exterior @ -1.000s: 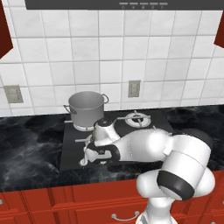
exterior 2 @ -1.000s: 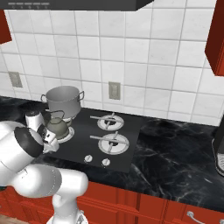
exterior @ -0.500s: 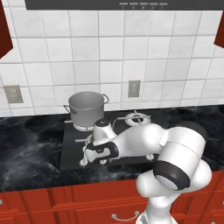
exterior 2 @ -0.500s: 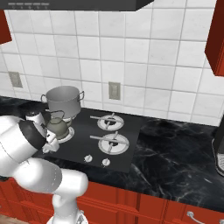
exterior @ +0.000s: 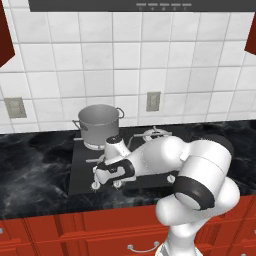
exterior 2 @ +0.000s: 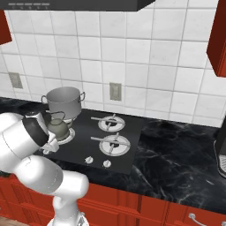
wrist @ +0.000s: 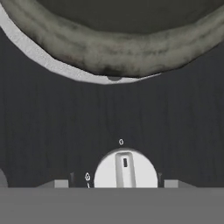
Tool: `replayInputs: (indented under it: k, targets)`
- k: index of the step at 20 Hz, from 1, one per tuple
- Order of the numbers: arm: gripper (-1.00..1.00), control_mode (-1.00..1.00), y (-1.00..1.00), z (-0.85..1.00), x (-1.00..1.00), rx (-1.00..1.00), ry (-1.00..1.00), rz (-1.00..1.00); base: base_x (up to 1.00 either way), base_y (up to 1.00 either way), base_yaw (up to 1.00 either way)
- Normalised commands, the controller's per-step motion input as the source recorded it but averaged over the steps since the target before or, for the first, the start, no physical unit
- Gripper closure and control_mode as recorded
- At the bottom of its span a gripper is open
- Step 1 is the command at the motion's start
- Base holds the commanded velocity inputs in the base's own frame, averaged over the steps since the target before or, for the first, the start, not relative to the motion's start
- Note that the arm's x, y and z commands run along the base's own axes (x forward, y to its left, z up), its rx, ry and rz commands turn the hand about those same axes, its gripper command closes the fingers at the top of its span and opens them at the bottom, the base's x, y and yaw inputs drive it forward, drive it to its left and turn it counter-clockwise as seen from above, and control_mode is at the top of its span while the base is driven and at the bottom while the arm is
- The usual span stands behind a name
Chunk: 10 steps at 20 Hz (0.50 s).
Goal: Pick the kettle from the cabinet and place it on a stove burner. Then pick the pot from the counter and place it on another stove burner. Finally, turn both burners on.
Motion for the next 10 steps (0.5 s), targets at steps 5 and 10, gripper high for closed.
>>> replayInputs:
  k: [5,10]
  targets:
    - [1.00,-1.00,0.00,-0.12,-0.03,0.00,-0.01,0.03,0.00,0.00,0.00]
    - [1.00,-1.00,0.00,-0.20,-0.10,0.00,-0.06,0.08,0.00,0.00,0.00]
